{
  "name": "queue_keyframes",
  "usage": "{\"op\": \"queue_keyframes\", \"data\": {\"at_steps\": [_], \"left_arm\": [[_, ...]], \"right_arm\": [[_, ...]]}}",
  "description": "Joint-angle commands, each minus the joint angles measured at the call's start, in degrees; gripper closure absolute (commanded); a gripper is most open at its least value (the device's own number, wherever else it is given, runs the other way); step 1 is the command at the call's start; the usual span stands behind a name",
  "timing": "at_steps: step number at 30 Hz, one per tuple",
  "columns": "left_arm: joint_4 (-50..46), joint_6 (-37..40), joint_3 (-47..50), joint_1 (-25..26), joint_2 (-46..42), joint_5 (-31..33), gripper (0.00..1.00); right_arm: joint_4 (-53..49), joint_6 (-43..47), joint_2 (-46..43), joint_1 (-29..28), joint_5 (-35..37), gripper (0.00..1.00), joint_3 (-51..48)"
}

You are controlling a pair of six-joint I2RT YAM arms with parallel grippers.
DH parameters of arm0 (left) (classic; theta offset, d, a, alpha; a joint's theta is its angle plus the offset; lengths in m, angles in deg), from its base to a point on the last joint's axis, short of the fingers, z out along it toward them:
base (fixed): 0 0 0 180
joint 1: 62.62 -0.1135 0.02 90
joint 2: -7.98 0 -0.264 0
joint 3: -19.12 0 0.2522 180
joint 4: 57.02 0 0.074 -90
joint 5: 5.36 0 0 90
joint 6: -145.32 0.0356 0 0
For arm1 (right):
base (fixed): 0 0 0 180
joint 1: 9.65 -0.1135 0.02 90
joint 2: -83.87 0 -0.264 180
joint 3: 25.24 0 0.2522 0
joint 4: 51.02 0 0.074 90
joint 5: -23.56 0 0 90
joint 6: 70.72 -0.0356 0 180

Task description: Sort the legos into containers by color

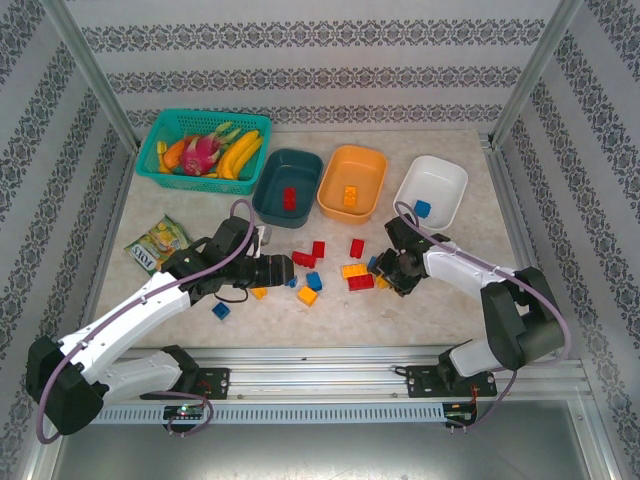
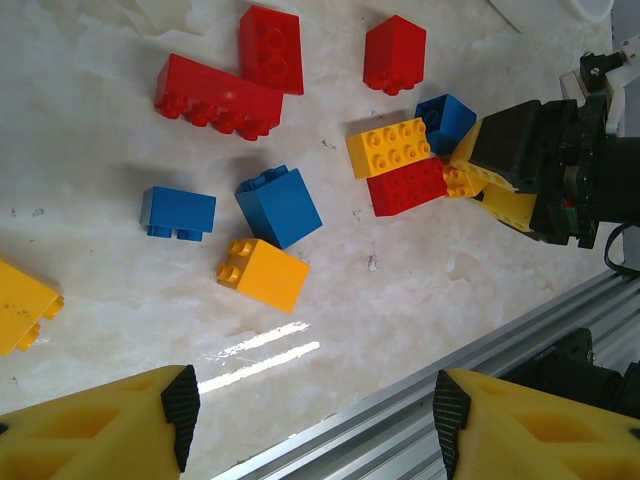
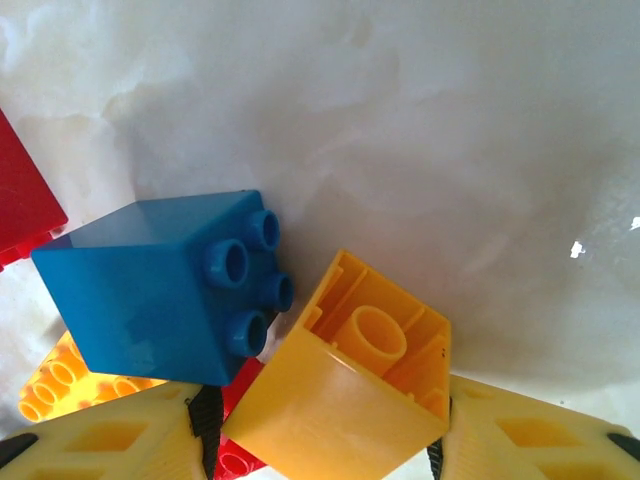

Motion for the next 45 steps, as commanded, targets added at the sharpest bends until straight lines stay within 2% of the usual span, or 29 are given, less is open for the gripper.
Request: {"op": "queue_keyframes", "data": {"at_steps": [1,4,7,13,17,21,24,28,31,36,45], "left_arm": [[1.61,-0.90,-1.79,1.08,0.22,0.90,0.34],[1.77,-0.89,-2.06,1.08,0.62,0.68,0.34],[2.01,-0.90,-2.16,1.25,0.68,0.59,0.34],[3.30,-1.39,-2.37,1.44,0.90,1.42,0.34],[4.30,-1.53,-6.62,1.44,2.29,3.01,0.34],[1.58,0.51,-14.49,-0.17,7.22,5.41,0.33],[3.10,-0.07,-18.48,-3.98,11.33,3.61,0.33],[7.44,-2.64,-22.26,-9.63,17.03,-1.48,0.33],[8.18,-2.86,-25.47,-11.86,20.36,-2.07,0.33],[8.03,-2.67,-28.31,-13.14,23.00,-2.32,0.33],[7.75,-2.76,-26.81,-13.24,21.84,-3.08,0.33]], "right_arm": [[-0.59,2.26,0.84,0.80,1.14,0.46,1.16],[-0.98,3.48,2.00,0.95,1.69,0.51,1.85],[-1.50,4.22,2.54,0.93,1.81,0.60,2.43],[-6.29,6.22,-2.66,-1.13,6.23,0.73,3.72],[-12.86,9.77,-8.10,-7.31,13.13,0.74,10.33],[-14.83,13.99,-6.50,-10.57,16.50,0.74,19.28],[-12.69,18.28,-0.10,-10.35,15.79,0.75,26.73],[-11.30,23.18,12.62,-8.56,11.54,0.75,39.46],[-12.58,25.32,22.18,-7.01,8.29,0.76,49.12],[-15.58,25.75,34.65,-4.51,4.41,0.76,62.28],[-21.08,25.38,48.63,-2.61,1.75,0.75,75.25]]}}
